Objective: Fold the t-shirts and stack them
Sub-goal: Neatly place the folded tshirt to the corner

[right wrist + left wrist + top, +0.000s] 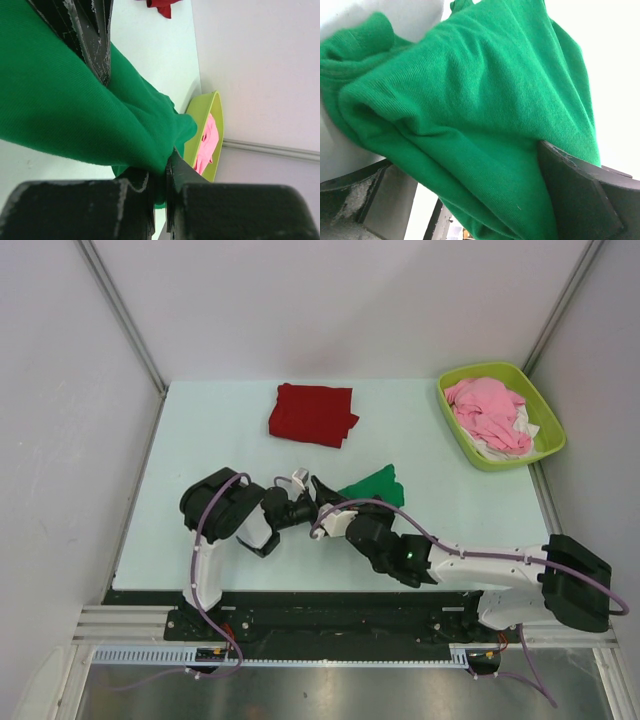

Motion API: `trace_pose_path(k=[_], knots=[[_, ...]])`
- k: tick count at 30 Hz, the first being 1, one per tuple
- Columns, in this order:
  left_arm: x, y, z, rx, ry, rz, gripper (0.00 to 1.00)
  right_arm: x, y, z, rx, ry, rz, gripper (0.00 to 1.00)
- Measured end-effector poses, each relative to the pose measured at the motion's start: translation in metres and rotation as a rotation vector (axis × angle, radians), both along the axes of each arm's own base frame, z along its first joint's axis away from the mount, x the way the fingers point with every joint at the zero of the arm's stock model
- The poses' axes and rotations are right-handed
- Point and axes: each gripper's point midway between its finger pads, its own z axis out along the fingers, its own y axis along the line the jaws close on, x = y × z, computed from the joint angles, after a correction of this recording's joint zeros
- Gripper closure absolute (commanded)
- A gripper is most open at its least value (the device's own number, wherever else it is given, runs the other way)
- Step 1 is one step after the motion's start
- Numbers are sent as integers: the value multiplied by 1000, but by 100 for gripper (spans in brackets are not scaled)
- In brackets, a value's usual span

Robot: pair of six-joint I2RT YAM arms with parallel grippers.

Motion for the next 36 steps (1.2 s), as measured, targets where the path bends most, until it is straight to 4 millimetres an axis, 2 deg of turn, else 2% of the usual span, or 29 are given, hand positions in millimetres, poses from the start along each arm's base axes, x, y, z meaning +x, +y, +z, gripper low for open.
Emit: trace_pose_path(k=[6, 8, 11, 12, 14, 15, 17, 18, 20, 26, 27, 29, 30, 31, 33, 36], knots=[[4, -2, 0, -2, -6, 6, 1, -9, -1, 3, 18, -1, -3, 100], [6, -4, 1, -2, -6, 5, 7, -11, -1, 3, 20, 1, -4, 100], [6, -5, -2, 2, 4, 4, 24, -15, 0, 1, 22, 5, -4, 100], [6, -5, -4, 8, 15, 4, 33, -16, 0, 1, 21, 8, -5, 100], [5, -4, -9, 15, 31, 4, 45, -18, 0, -1, 16, 13, -4, 100], [5, -4, -12, 19, 43, 4, 54, -19, 0, -2, 15, 14, -4, 100], [4, -4, -17, 26, 69, 3, 62, -21, 0, -3, 18, 19, -4, 100], [3, -3, -20, 31, 79, 3, 81, -23, 0, -4, 15, 21, -2, 100], [3, -4, -23, 31, 99, -2, 100, -27, 0, -7, 11, 29, 2, 100], [5, -10, -19, 19, 88, -36, 100, -50, 3, -15, -7, 45, 25, 100], [6, -12, -18, 22, 87, -47, 100, -57, 4, -16, -6, 50, 35, 91], [8, -16, -11, 31, 69, -76, 100, -72, 6, -22, -8, 65, 55, 81], [11, -19, -5, 37, 56, -89, 100, -79, 6, -25, -5, 77, 63, 65], [15, -20, -1, 46, 41, -93, 100, -86, 7, -29, -5, 90, 73, 54], [31, -22, 11, 68, -1, -91, 100, -97, 10, -32, 4, 96, 89, 0], [63, -18, 29, 103, -70, -62, 100, -105, 15, -35, -1, 80, 95, 0]])
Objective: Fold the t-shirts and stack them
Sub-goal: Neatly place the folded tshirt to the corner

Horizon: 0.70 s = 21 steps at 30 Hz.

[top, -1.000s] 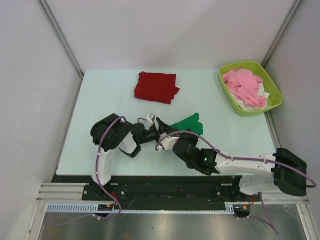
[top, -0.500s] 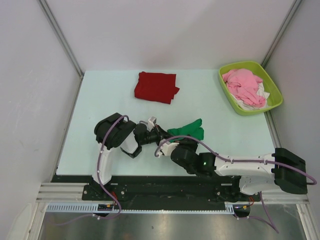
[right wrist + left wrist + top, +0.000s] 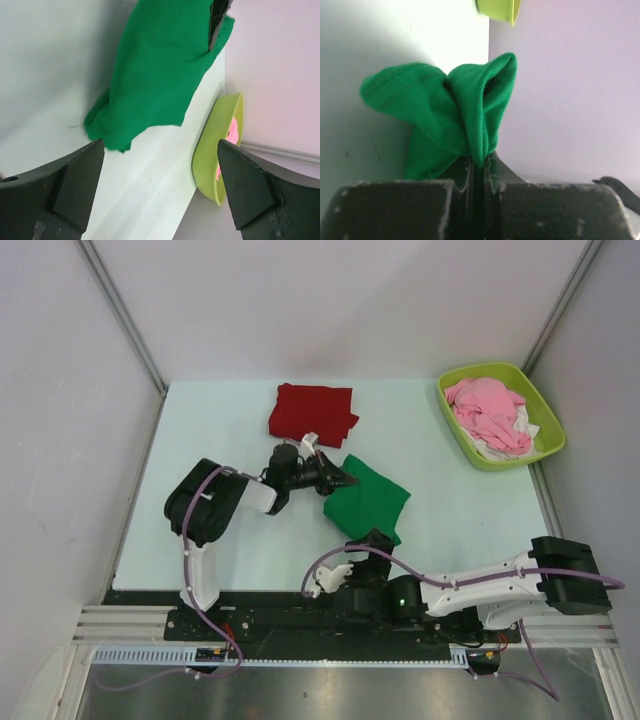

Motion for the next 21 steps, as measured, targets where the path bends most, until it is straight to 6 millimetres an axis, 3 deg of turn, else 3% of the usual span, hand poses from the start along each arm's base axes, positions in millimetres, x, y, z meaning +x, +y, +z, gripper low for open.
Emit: trace_pose_path(k=[3, 8, 13, 16, 19, 21], knots=[[28, 7, 9, 45, -41, 25, 100, 9, 0, 4, 10, -23, -63, 0], [70, 13, 23, 131, -109, 36, 100, 44, -16, 33, 182, -38, -269, 1], [112, 2, 41, 199, -213, 4, 100, 87, -55, 87, 524, -38, -559, 0], [132, -5, 50, 230, -264, -23, 100, 102, -75, 111, 769, 30, -644, 0], [152, -11, 59, 258, -311, -49, 100, 109, -93, 125, 946, 82, -688, 0], [164, -15, 65, 267, -338, -60, 100, 108, -87, 123, 981, 123, -674, 0]])
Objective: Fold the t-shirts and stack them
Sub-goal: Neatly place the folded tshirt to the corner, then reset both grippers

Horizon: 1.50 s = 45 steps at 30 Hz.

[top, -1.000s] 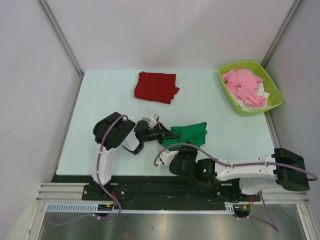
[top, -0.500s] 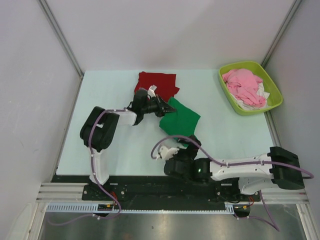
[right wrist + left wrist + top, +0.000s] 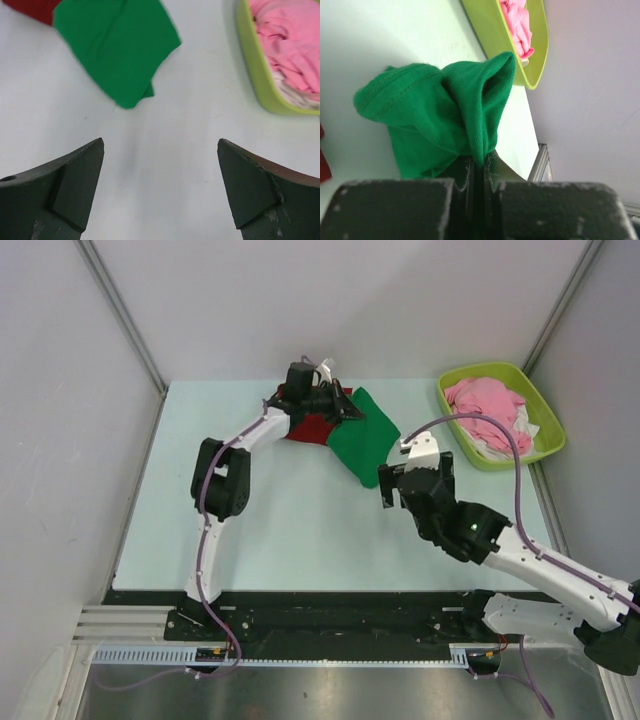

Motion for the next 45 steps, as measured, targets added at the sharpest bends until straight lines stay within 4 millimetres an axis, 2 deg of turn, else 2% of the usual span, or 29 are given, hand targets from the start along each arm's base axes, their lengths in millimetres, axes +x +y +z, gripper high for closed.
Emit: trace_pose_path(k=[3, 8, 13, 20, 24, 29, 31, 33, 34, 35, 38, 41, 45], knots=[[22, -1, 9, 12, -37, -5, 100, -2, 19, -12, 25, 43, 55, 0], [55, 16, 15, -4, -60, 20, 100, -6, 38, -56, -26, 143, 111, 0], [81, 57, 15, -34, -40, 80, 100, -10, 46, -77, -24, 179, 136, 0], [111, 125, 27, -101, -60, 161, 100, -10, 59, -90, -9, 202, 160, 0], [119, 164, 11, -115, -33, 206, 100, -11, 70, -93, 7, 206, 185, 0], [117, 195, -21, -99, 37, 248, 99, -13, 77, -96, 10, 212, 204, 0], [117, 201, -29, -86, 47, 252, 87, -13, 79, -97, 12, 213, 210, 0], [116, 201, -34, -74, 47, 249, 31, -14, 80, -97, 12, 214, 214, 0], [116, 202, -36, -65, 40, 248, 7, -14, 81, -97, 13, 215, 217, 0], [116, 203, -39, -57, 39, 249, 0, -15, 81, -97, 14, 215, 216, 0], [117, 207, -49, -23, 60, 270, 0, -16, 82, -98, 16, 216, 217, 0], [122, 220, -60, 41, 88, 320, 0, -14, 80, -97, 13, 213, 207, 0], [124, 264, -78, 201, 126, 447, 0, -3, 70, -106, 3, 227, 146, 0]])
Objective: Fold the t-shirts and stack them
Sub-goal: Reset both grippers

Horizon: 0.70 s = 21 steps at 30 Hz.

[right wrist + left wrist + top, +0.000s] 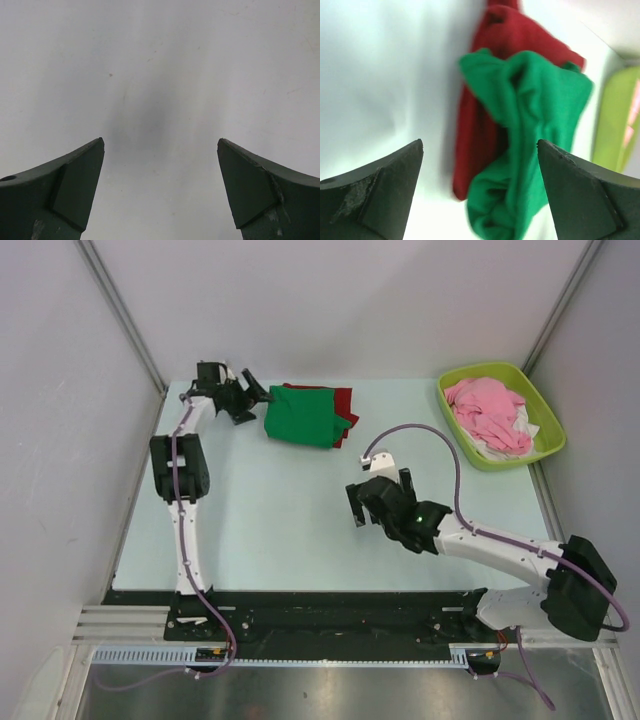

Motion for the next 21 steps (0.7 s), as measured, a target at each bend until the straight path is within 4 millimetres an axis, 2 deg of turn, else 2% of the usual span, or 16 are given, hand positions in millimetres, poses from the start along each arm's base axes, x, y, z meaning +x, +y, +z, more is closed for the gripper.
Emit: trace_pose_path(k=[2, 4, 6, 8, 11, 16, 19, 21], knots=[[-5, 22, -5, 80, 32, 57, 0, 11, -9, -8, -2, 22, -45, 0], [-19, 42, -5, 138, 69, 103, 0, 24, -20, -13, 24, 48, -94, 0], [-42, 56, -2, 176, 102, 133, 0, 36, -32, -14, 69, 68, -139, 0], [-68, 61, 0, 208, 121, 149, 0, 48, -41, -10, 114, 71, -185, 0], [-113, 52, -3, 236, 154, 143, 0, 61, -49, 1, 166, 66, -227, 0], [-188, 24, -11, 269, 199, 116, 0, 76, -58, 16, 226, 58, -261, 0], [-222, 12, 6, 302, 158, 111, 0, 81, -65, 18, 239, 58, -285, 0], [-240, 4, 34, 337, 66, 112, 0, 82, -70, 17, 237, 64, -300, 0]])
